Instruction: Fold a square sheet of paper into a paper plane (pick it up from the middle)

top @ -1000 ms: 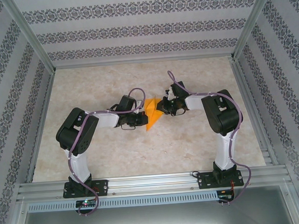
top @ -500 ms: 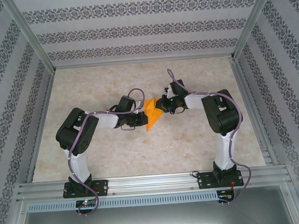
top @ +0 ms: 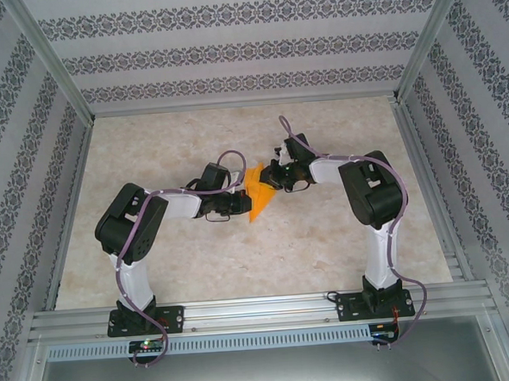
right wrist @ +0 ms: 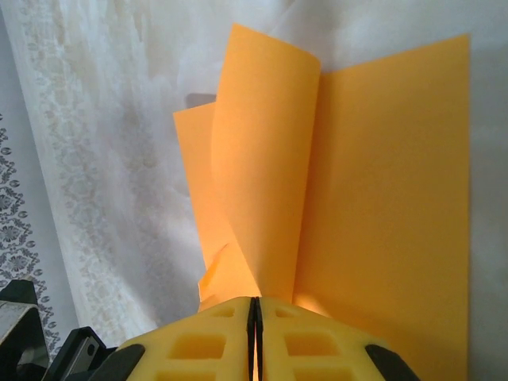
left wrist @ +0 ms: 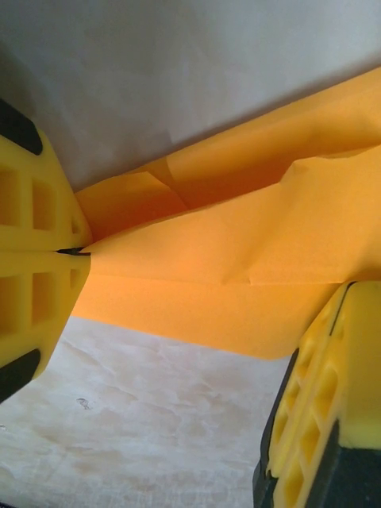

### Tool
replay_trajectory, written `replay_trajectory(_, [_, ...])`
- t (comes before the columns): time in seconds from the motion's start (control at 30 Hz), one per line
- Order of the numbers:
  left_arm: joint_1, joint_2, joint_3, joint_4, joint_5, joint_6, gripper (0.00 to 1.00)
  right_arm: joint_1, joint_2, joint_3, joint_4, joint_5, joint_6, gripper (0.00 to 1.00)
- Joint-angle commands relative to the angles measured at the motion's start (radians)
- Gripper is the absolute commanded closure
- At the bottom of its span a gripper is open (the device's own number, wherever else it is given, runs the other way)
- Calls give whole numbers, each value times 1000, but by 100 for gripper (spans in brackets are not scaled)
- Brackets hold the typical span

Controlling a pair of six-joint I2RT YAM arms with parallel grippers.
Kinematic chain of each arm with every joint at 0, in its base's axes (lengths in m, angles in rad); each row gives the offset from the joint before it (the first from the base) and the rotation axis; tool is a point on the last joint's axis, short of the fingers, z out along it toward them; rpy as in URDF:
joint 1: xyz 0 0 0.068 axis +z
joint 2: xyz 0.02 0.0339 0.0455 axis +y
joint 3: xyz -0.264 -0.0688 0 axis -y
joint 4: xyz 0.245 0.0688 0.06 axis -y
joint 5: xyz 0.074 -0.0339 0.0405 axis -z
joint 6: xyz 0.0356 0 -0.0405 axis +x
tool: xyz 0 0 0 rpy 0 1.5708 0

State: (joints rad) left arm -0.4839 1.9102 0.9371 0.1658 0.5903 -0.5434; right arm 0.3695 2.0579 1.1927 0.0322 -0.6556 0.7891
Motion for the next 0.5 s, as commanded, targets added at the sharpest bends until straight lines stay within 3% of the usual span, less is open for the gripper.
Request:
replay_trajectory(0.0, [16,64,-46,-84,-76,23,100,14,33,32,-5,-16,7,88])
replay_trajectory(0.47, [17,64,-46,-78,-65,22,100,23,77,56,-1,-15,9,88])
